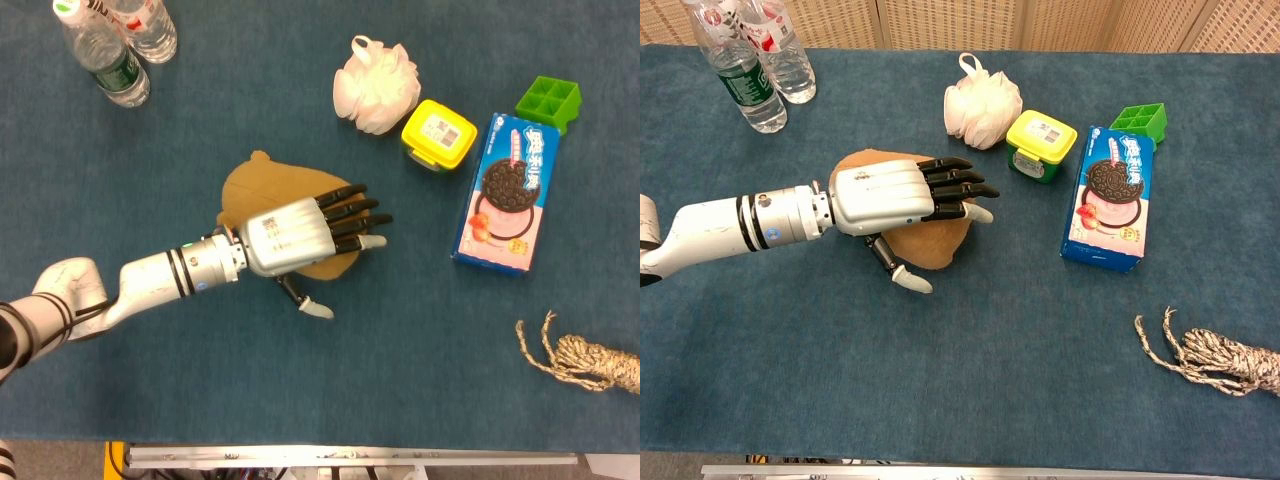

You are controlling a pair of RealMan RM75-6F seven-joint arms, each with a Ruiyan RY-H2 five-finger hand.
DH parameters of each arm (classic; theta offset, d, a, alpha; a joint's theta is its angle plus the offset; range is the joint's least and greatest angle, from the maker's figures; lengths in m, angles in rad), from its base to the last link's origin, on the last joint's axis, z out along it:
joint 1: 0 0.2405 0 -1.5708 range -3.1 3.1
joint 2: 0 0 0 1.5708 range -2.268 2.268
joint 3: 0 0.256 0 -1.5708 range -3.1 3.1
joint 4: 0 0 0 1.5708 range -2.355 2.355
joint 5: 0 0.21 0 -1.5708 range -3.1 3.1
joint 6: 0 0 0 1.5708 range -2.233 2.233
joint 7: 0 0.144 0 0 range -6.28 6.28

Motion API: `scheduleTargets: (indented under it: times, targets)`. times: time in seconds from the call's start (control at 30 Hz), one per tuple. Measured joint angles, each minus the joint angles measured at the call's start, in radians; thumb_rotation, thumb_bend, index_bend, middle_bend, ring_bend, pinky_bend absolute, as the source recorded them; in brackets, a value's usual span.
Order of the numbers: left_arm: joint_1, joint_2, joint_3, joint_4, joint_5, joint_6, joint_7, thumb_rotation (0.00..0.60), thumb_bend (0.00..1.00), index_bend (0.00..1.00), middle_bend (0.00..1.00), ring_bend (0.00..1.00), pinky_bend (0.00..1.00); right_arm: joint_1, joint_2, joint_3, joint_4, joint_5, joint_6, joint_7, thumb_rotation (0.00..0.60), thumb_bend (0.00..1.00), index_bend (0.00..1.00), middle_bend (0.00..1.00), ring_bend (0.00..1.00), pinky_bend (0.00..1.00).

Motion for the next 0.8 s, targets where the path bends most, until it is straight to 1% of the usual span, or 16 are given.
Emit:
scheduleTargets:
  times: [0.2, 0.37, 0.53, 0.8]
  targets:
    - [0.013, 0.048, 0.002, -0.042, -0.008, 0.022, 0.005, 0.141, 0.08, 0.12, 0.07, 0.03, 0.00, -0.001, -0.002, 0.000, -0.001, -0.005, 0.003, 0.004, 0.600, 0.22, 0.16, 0.24, 0.16, 0.24]
    - [0.015, 0.066, -0.007, -0.096, -0.016, 0.039, -0.031, 0.139, 0.08, 0.12, 0.07, 0.03, 0.00, -0.002, -0.002, -0.001, 0.001, -0.007, 0.003, 0.008, 0.600, 0.22, 0.16, 0.24, 0.16, 0.23]
    - [0.001, 0.056, -0.023, -0.127, -0.028, 0.022, -0.064, 0.139, 0.08, 0.12, 0.07, 0.03, 0.00, -0.006, 0.001, -0.002, 0.003, -0.007, 0.006, 0.012, 0.600, 0.22, 0.16, 0.24, 0.16, 0.23]
    - [-0.017, 0.002, -0.031, -0.108, -0.026, -0.026, -0.018, 0.140, 0.08, 0.12, 0.06, 0.03, 0.00, -0.013, 0.005, -0.004, 0.009, -0.005, 0.008, 0.020, 0.600, 0.22, 0.16, 0.24, 0.16, 0.24]
